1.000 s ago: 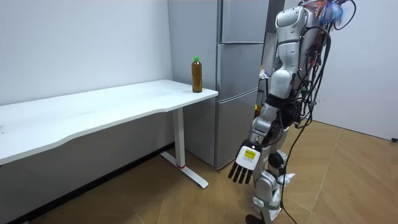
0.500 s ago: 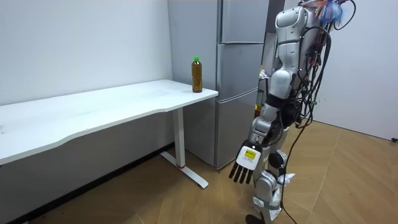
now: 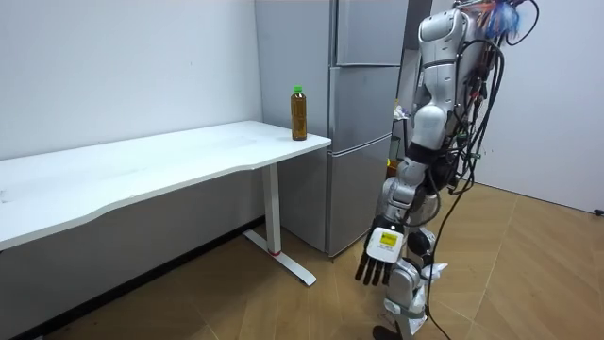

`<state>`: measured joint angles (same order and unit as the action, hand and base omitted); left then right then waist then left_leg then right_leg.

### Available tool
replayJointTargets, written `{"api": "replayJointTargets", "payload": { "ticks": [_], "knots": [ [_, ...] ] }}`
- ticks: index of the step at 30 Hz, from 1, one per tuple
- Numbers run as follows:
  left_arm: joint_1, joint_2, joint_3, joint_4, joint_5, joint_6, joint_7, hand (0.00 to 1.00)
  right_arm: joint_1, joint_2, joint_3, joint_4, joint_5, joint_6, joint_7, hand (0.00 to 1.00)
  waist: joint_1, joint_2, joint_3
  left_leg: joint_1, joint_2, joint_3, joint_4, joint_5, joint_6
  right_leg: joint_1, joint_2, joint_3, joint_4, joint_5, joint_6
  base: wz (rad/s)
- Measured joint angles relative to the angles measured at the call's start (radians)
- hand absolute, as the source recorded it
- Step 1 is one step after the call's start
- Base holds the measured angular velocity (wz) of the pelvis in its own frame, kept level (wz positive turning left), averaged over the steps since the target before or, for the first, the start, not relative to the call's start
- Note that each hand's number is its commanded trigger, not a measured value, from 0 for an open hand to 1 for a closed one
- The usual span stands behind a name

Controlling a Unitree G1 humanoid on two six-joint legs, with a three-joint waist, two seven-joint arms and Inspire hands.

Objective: Put the bottle in the upper fridge

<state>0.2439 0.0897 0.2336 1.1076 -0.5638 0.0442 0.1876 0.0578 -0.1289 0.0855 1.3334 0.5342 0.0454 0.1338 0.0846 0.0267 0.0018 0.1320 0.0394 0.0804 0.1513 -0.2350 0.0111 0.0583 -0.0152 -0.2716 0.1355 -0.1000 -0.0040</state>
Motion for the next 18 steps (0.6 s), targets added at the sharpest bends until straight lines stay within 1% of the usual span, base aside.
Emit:
{"api": "replayJointTargets", "payload": {
  "ticks": [1,2,3,4,5,6,7,9,10,11,12,13,15,16,17,18],
  "knots": [
    [-0.001,0.002,0.004,-0.007,-0.016,0.0,0.001,0.0,0.0,-0.001,0.0,-0.001,-0.005,0.0,0.0,0.0,0.001,0.001,0.0007,0.0,0.0,-0.002,0.001,0.0,0.0,0.002,-0.001,-0.003,0.0,0.0,0.0,0.1],
    [-0.004,0.005,0.018,-0.023,-0.039,0.0,0.004,0.0,-0.002,-0.004,0.0,-0.001,-0.02,0.0,0.002,0.0,0.004,0.007,0.0008,0.002,-0.001,-0.003,0.002,0.0,0.0,0.002,-0.002,-0.003,0.001,0.0,0.001,0.07],
    [-0.008,0.006,0.044,-0.04,-0.055,0.0,0.014,0.0,-0.002,-0.005,-0.003,-0.001,-0.034,0.0,0.002,0.0,0.005,0.007,0.0035,0.003,-0.001,-0.005,0.002,0.0,0.0,0.005,-0.002,-0.005,0.001,0.0,0.0,0.04],
    [-0.009,0.008,0.056,-0.054,-0.058,0.0,0.023,0.0,-0.002,-0.005,-0.009,-0.001,-0.042,-0.001,0.003,0.0,0.005,0.013,0.0019,0.004,-0.001,-0.006,0.004,0.0,0.0,0.007,-0.002,-0.005,0.001,0.0,0.0,0.05],
    [-0.012,0.009,0.089,-0.095,-0.076,0.0,0.047,0.0,-0.003,-0.005,-0.03,0.0,-0.069,-0.001,0.007,0.0,0.004,0.012,0.0037,0.003,-0.004,-0.009,0.005,0.0,0.0,0.008,-0.002,-0.007,0.001,-0.001,0.0,0.05],
    [-0.017,0.016,0.118,-0.143,-0.095,0.0,0.07,0.0,-0.004,-0.007,-0.042,0.0,-0.088,0.0,0.01,0.0,0.007,0.017,0.0022,0.001,-0.004,-0.01,0.007,0.001,0.0,0.007,-0.002,-0.008,0.002,-0.001,-0.001,0.0],
    [-0.017,0.023,0.128,-0.173,-0.105,-0.001,0.078,0.0,-0.004,-0.008,-0.045,0.0,-0.1,-0.001,0.01,0.0,0.007,0.017,0.0027,0.002,-0.003,-0.01,0.007,0.001,0.0,0.007,-0.001,-0.008,0.002,-0.002,-0.001,0.0],
    [-0.042,0.057,0.158,-0.228,-0.158,-0.02,0.097,0.0,-0.008,-0.014,-0.063,0.0,-0.123,-0.001,0.009,0.0,0.01,0.018,0.0037,0.002,-0.002,-0.007,0.008,0.001,-0.001,0.007,-0.001,-0.009,0.004,-0.002,-0.003,0.0],
    [-0.05,0.065,0.161,-0.234,-0.174,-0.028,0.104,0.0,-0.007,-0.016,-0.07,-0.001,-0.127,-0.001,0.009,0.0,0.011,0.024,0.0021,0.002,-0.002,-0.008,0.008,0.001,-0.001,0.007,-0.001,-0.009,0.004,-0.002,-0.003,0.0],
    [-0.055,0.072,0.172,-0.283,-0.201,-0.029,0.125,0.0,-0.004,-0.021,-0.071,-0.005,-0.133,-0.001,0.006,0.0,0.01,0.028,0.0018,0.002,-0.003,-0.009,0.008,0.001,-0.001,0.006,-0.001,-0.009,0.004,-0.002,-0.002,0.0],
    [-0.054,0.073,0.199,-0.363,-0.236,-0.029,0.153,0.0,0.003,-0.02,-0.08,-0.013,-0.135,-0.001,-0.001,0.0,0.008,0.031,0.0,0.001,-0.003,-0.009,0.008,0.001,-0.001,0.005,-0.001,-0.007,0.004,-0.002,-0.002,0.0],
    [-0.055,0.075,0.211,-0.4,-0.25,-0.03,0.163,0.0,0.002,-0.02,-0.084,-0.013,-0.144,-0.001,-0.002,0.0,0.009,0.03,0.0002,0.001,-0.003,-0.007,0.007,0.001,-0.001,0.004,0.0,-0.006,0.005,-0.002,-0.002,-0.06],
    [-0.077,0.093,0.24,-0.497,-0.261,-0.054,0.21,0.0,-0.004,-0.021,-0.109,-0.019,-0.157,-0.002,-0.001,0.0,0.012,0.031,-0.0009,-0.004,-0.003,-0.004,0.007,0.001,-0.001,-0.009,-0.002,-0.002,0.019,-0.008,-0.003,-0.06],
    [-0.082,0.095,0.246,-0.529,-0.261,-0.053,0.23,0.0,-0.003,-0.022,-0.11,-0.02,-0.158,-0.003,-0.001,0.0,0.015,0.032,-0.0017,-0.004,-0.003,-0.004,0.007,0.001,-0.001,-0.009,-0.002,0.0,0.019,-0.008,-0.002,-0.05],
    [-0.09,0.095,0.266,-0.605,-0.258,-0.054,0.26,0.0,-0.001,-0.022,-0.112,-0.021,-0.161,-0.003,0.0,0.0,0.021,0.032,-0.0018,-0.002,-0.003,-0.002,0.006,0.001,-0.001,-0.009,-0.001,0.002,0.018,-0.008,-0.003,-0.04],
    [-0.103,0.097,0.282,-0.662,-0.257,-0.062,0.277,0.0,0.003,-0.022,-0.121,-0.021,-0.161,-0.003,0.0,0.0,0.027,0.032,-0.0023,0.0,-0.003,-0.002,0.004,0.001,-0.001,-0.008,-0.001,0.003,0.018,-0.007,-0.003,-0.04]
  ]
}}
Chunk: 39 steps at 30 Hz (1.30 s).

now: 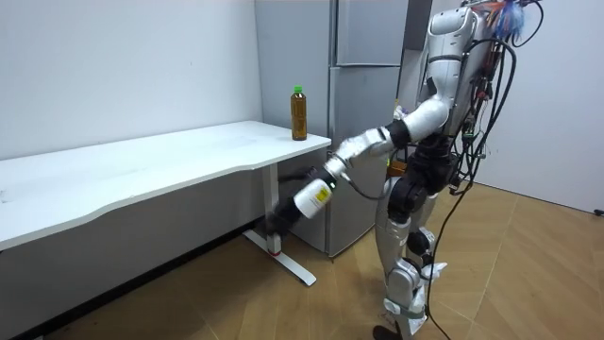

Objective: Put the bottle in the upper fridge

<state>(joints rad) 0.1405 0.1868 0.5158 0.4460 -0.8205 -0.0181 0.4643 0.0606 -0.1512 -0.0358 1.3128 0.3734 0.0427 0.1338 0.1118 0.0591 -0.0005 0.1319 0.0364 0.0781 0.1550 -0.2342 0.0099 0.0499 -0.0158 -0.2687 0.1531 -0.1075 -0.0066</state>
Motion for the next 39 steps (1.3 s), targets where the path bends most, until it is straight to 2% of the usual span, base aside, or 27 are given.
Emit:
{"api": "replayJointTargets", "payload": {
  "ticks": [1,3,4,9,12,13,15,20,22,24,25,28,31,36,37,39],
  "knots": [
    [-0.005,0.001,0.006,-0.027,0.0,-0.003,0.008,0.0,0.002,0.0,-0.007,0.0,0.0,0.0,0.0,0.0,0.003,0.002,-0.0011,0.001,0.0,0.001,0.0,0.0,0.0,-0.001,0.0,0.0,0.0,0.0,0.0,0.0],
    [-0.007,0.001,0.031,-0.179,0.011,-0.004,0.054,0.0,0.009,0.004,-0.03,-0.003,0.009,-0.002,-0.001,0.0,0.004,0.005,-0.0025,0.004,0.0,0.0,0.0,0.0,0.0,-0.001,0.001,0.002,-0.001,0.0,0.0,-0.03],
    [-0.007,0.003,0.033,-0.216,0.011,-0.004,0.062,0.0,0.012,0.003,-0.029,-0.003,0.014,-0.004,-0.002,0.0,0.005,0.006,-0.0025,0.006,0.0,0.001,-0.002,0.0,0.0,-0.001,0.001,0.004,-0.001,0.0,0.0,-0.05],
    [-0.015,0.037,0.042,-0.496,0.109,-0.006,0.104,0.0,0.019,0.002,-0.032,-0.009,-0.029,-0.009,-0.011,0.0,-0.003,0.014,-0.002,0.012,0.001,0.004,-0.01,0.0,0.0,0.001,0.003,0.007,-0.003,0.0,0.0,-0.03],
    [-0.063,0.073,0.041,-0.587,0.158,-0.005,0.113,0.0,0.023,0.003,-0.03,-0.021,-0.019,-0.006,-0.017,0.0,-0.003,0.018,-0.0016,0.011,0.0,0.002,-0.01,0.0,0.0,0.001,0.004,0.012,-0.004,0.0,0.001,0.0],
    [-0.069,0.077,0.042,-0.605,0.158,-0.005,0.113,0.0,0.023,0.003,-0.028,-0.024,-0.017,-0.006,-0.019,0.0,-0.003,0.019,-0.0016,0.011,0.0,0.002,-0.009,0.0,0.0,0.001,0.004,0.012,-0.004,0.0,0.001,0.0],
    [-0.078,0.078,0.041,-0.687,0.156,-0.004,0.111,0.0,0.021,0.003,-0.028,-0.026,-0.017,-0.006,-0.021,0.0,-0.023,0.026,-0.0011,0.012,-0.001,0.001,-0.009,0.0,0.0,0.002,0.003,0.012,-0.003,-0.001,0.001,0.0],
    [-0.145,0.078,0.038,-0.728,0.168,0.0,0.07,0.0,0.014,0.004,-0.03,-0.03,-0.017,-0.006,-0.02,0.0,-0.051,0.035,0.003,0.012,-0.002,-0.001,-0.007,0.0,0.0,0.002,0.002,0.012,-0.002,-0.002,0.003,0.0],
    [-0.155,0.078,0.026,-0.775,0.169,0.016,0.06,0.0,0.015,0.006,-0.03,-0.032,-0.017,-0.005,-0.016,0.0,-0.063,0.031,0.003,0.011,-0.002,0.0,-0.007,0.0,0.0,0.0,0.003,0.014,-0.003,-0.003,0.003,0.0],
    [-0.185,0.077,-0.007,-0.831,0.183,0.021,0.024,0.0,0.007,0.007,-0.03,-0.038,-0.027,0.005,-0.007,0.0,-0.083,0.02,0.002,0.007,-0.004,-0.006,-0.006,0.0,0.0,0.0,0.001,0.01,-0.002,-0.004,0.004,0.06],
    [-0.197,0.077,-0.02,-0.838,0.183,0.023,0.017,0.0,0.007,0.007,-0.028,-0.043,-0.028,0.007,-0.007,0.0,-0.085,0.021,0.0026,0.007,-0.004,-0.006,-0.005,0.0,0.001,0.0,0.001,0.01,-0.002,-0.004,0.004,0.0],
    [-0.241,0.076,-0.097,-0.87,0.182,0.048,-0.022,0.0,0.006,0.008,-0.024,-0.051,-0.021,0.024,-0.008,0.0,-0.097,0.017,0.0021,0.008,-0.005,-0.005,-0.005,0.0,0.001,0.0,0.001,0.015,-0.003,-0.004,0.004,-0.02],
    [-0.279,0.064,-0.166,-0.903,0.174,0.089,-0.068,0.0,-0.007,0.009,-0.015,-0.051,-0.018,0.034,-0.009,0.0,-0.113,0.015,0.0011,0.008,-0.005,0.001,-0.005,0.0,0.001,-0.002,0.002,0.02,-0.003,-0.004,0.004,-0.05],
    [-0.36,0.052,-0.265,-0.929,0.186,0.125,-0.179,0.0,-0.031,0.011,-0.014,-0.051,-0.051,0.047,-0.007,0.0,-0.163,0.013,0.0007,-0.001,-0.005,0.007,-0.003,0.0,0.001,-0.012,0.002,0.025,-0.002,-0.004,0.004,-0.02],
    [-0.369,0.049,-0.277,-0.929,0.186,0.129,-0.192,0.0,-0.031,0.011,-0.011,-0.051,-0.05,0.047,-0.007,0.0,-0.165,0.013,0.0008,-0.001,-0.005,0.009,-0.002,0.0,0.001,-0.013,0.002,0.027,-0.002,-0.004,0.004,-0.1],
    [-0.399,0.022,-0.316,-0.93,0.183,0.146,-0.234,0.0,-0.035,0.011,-0.006,-0.052,-0.047,0.053,0.0,0.0,-0.177,0.012,0.0005,0.001,-0.005,0.017,0.0,0.001,0.001,-0.013,0.002,0.036,-0.002,-0.004,0.005,-0.11]
  ]
}}
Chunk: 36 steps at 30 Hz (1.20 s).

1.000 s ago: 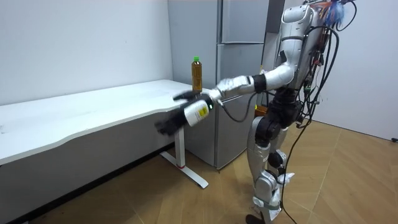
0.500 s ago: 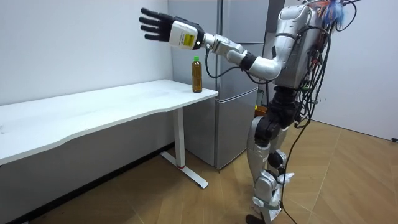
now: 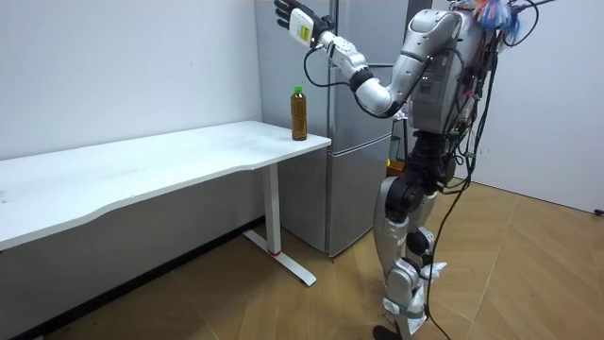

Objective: Put the bottle in the upper fridge

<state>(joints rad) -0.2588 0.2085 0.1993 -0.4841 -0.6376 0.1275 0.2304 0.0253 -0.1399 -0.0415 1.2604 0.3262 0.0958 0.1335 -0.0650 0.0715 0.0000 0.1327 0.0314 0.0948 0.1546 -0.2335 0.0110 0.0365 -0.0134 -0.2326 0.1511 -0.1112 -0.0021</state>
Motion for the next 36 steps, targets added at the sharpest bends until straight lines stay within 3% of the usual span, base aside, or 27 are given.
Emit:
{"api": "replayJointTargets", "payload": {
  "ticks": [8,11,17,27,28,29,31,36],
  "knots": [
    [-0.093,-0.011,-0.086,0.025,0.0,0.064,-0.114,0.0,-0.023,0.0,0.001,0.0,-0.014,0.028,0.012,0.0,-0.044,0.005,0.0042,0.001,0.0,0.014,0.009,0.0,0.0,-0.001,0.001,0.014,0.0,0.0,0.0,-0.05],
    [-0.1,-0.042,-0.13,0.025,-0.029,0.077,-0.139,0.0,-0.027,0.0,0.006,0.0,-0.011,0.031,0.012,0.0,-0.048,0.006,0.0059,0.001,0.0,0.017,0.009,0.0,0.0,-0.003,0.002,0.019,-0.001,0.0,0.0,-0.03],
    [-0.099,-0.051,-0.223,0.044,-0.048,0.104,-0.198,0.0,-0.052,-0.009,0.059,0.006,-0.008,0.036,0.012,0.0,-0.07,0.014,0.0092,0.001,0.0,0.023,0.009,0.0,0.0,-0.004,0.003,0.025,-0.001,0.002,0.001,-0.02],
    [-0.099,-0.06,-0.232,0.054,-0.057,0.109,-0.223,0.0,-0.067,-0.017,0.11,0.027,0.021,0.037,0.011,0.0,-0.067,0.019,0.0074,0.0,0.001,0.039,0.01,0.0,0.0,-0.005,0.003,0.028,-0.002,0.002,0.001,-0.01],
    [-0.099,-0.06,-0.233,0.054,-0.057,0.11,-0.223,0.3,-0.067,-0.017,0.115,0.027,0.025,0.037,0.011,0.0,-0.067,0.019,0.0074,0.0,0.001,0.04,0.01,0.0,0.0,-0.005,0.002,0.028,-0.002,0.002,0.001,0.0],
    [-0.099,-0.06,-0.234,0.054,-0.057,0.111,-0.223,0.71,-0.068,-0.018,0.122,0.026,0.028,0.037,0.011,0.0,-0.066,0.019,0.0074,0.001,0.001,0.04,0.01,0.0,0.0,-0.005,0.002,0.028,-0.002,0.002,0.001,0.0],
    [-0.099,-0.06,-0.236,0.054,-0.057,0.111,-0.223,1.0,-0.069,-0.019,0.133,0.026,0.032,0.037,0.011,0.0,-0.066,0.019,0.0073,0.001,0.001,0.04,0.01,0.0,0.0,-0.005,0.002,0.028,-0.002,0.002,0.001,0.0],
    [-0.098,-0.061,-0.227,0.067,-0.056,0.112,-0.212,1.0,-0.068,-0.019,0.14,0.026,0.042,0.037,0.011,0.0,-0.06,0.019,0.0076,0.0,0.001,0.041,0.01,0.0,0.0,-0.005,0.002,0.028,-0.002,0.002,0.001,0.0]
  ]
}}
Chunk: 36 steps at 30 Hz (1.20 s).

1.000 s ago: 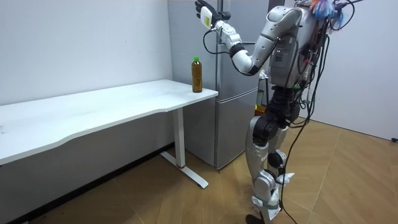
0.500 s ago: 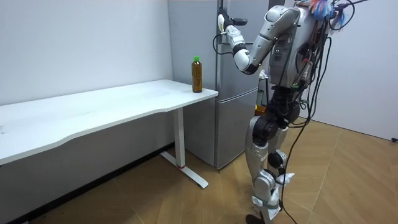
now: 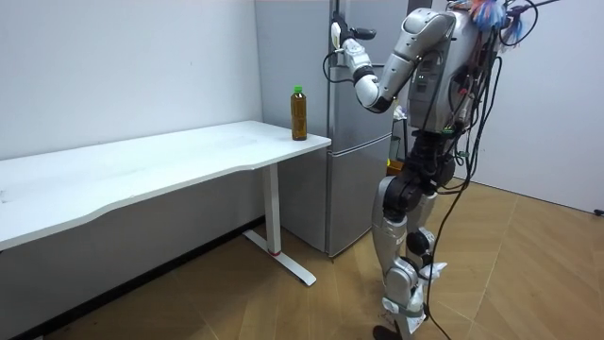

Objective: Put the bottle in the upper fridge

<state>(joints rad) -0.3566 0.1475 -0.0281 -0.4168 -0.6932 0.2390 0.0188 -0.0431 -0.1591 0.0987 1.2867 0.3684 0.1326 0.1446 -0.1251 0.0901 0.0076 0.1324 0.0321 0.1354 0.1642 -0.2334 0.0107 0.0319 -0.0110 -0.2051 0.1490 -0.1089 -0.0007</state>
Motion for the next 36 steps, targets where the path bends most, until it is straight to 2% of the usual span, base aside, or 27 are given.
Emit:
{"api": "replayJointTargets", "payload": {
  "ticks": [4,6,7,8,9,10,11,15,17,20,36],
  "knots": [
    [0.0,-0.002,0.006,0.005,-0.004,-0.007,0.008,1.0,-0.001,-0.002,0.028,-0.002,0.019,0.0,0.0,0.0,0.002,0.0,-0.0009,-0.006,-0.001,0.001,0.0,0.0,0.0,-0.005,-0.001,0.0,0.0,0.0,0.001,0.0],
    [0.0,-0.008,-0.013,0.003,-0.024,-0.011,0.008,0.97,-0.002,-0.004,0.036,-0.002,0.019,0.0,0.0,0.0,0.014,-0.001,-0.0033,-0.012,-0.002,0.002,0.0,0.0,0.0,-0.011,-0.003,-0.001,0.001,0.002,0.003,0.0],
    [0.0,-0.011,-0.016,0.003,-0.023,-0.012,0.011,0.89,-0.004,-0.004,0.038,-0.002,0.019,0.0,0.0,0.0,0.015,-0.001,-0.0042,-0.013,-0.003,0.002,0.0,0.0,0.0,-0.012,-0.003,-0.001,0.001,0.002,0.003,0.0],
    [0.0,-0.01,-0.016,0.004,-0.019,-0.014,0.011,0.89,-0.004,-0.004,0.038,-0.002,0.019,0.0,0.001,0.0,0.014,0.001,-0.0051,-0.014,-0.003,0.002,0.0,0.0,0.0,-0.012,-0.003,-0.001,0.001,0.003,0.003,0.0],
    [0.0,-0.007,-0.017,0.004,-0.019,-0.019,0.009,0.71,-0.004,-0.003,0.038,-0.001,0.019,0.001,0.002,0.0,0.015,0.001,-0.0054,-0.014,-0.003,0.002,0.0,0.0,0.0,-0.012,-0.003,-0.002,0.001,0.002,0.003,0.0],
    [0.0,-0.007,-0.017,0.004,-0.019,-0.019,0.01,0.64,-0.004,-0.003,0.038,-0.001,0.019,0.0,0.002,0.0,0.015,0.001,-0.0054,-0.014,-0.002,0.002,0.0,0.0,0.0,-0.012,-0.003,-0.002,0.001,0.002,0.003,0.0],
    [0.0,-0.007,-0.017,0.004,-0.019,-0.019,0.01,0.51,-0.005,-0.003,0.04,-0.001,0.019,0.0,0.002,0.0,0.015,0.001,-0.0054,-0.014,-0.002,0.002,0.0,0.0,0.0,-0.012,-0.003,-0.002,0.001,0.003,0.003,0.0],
    [0.0,-0.011,-0.017,0.004,-0.025,-0.02,0.001,0.23,-0.005,-0.003,0.047,-0.001,0.019,0.0,0.002,0.0,0.016,0.0,-0.0046,-0.014,-0.003,0.002,0.0,0.0,0.0,-0.012,-0.004,-0.002,0.001,0.003,0.003,0.0],
    [0.0,-0.011,-0.021,0.004,-0.029,-0.019,-0.003,0.0,-0.006,-0.003,0.048,-0.001,0.019,0.0,0.002,0.0,0.016,0.0,-0.0045,-0.014,-0.003,0.002,0.0,0.0,0.0,-0.012,-0.004,-0.002,0.001,0.003,0.004,0.0],
    [0.0,-0.015,-0.045,0.005,-0.044,-0.012,-0.011,0.0,-0.006,-0.002,0.048,-0.001,0.019,0.0,0.002,0.0,0.017,-0.002,-0.0031,-0.015,-0.003,0.002,0.0,0.0,0.0,-0.012,-0.004,-0.002,0.001,0.003,0.004,0.0],
    [0.0,-0.014,-0.058,0.005,-0.05,-0.012,-0.035,0.0,-0.006,-0.002,0.039,0.0,0.019,0.0,0.009,0.0,0.017,-0.001,-0.0025,-0.016,-0.003,0.001,0.001,0.0,0.0,-0.012,-0.004,-0.002,0.0,0.004,0.004,0.0]
  ]
}}
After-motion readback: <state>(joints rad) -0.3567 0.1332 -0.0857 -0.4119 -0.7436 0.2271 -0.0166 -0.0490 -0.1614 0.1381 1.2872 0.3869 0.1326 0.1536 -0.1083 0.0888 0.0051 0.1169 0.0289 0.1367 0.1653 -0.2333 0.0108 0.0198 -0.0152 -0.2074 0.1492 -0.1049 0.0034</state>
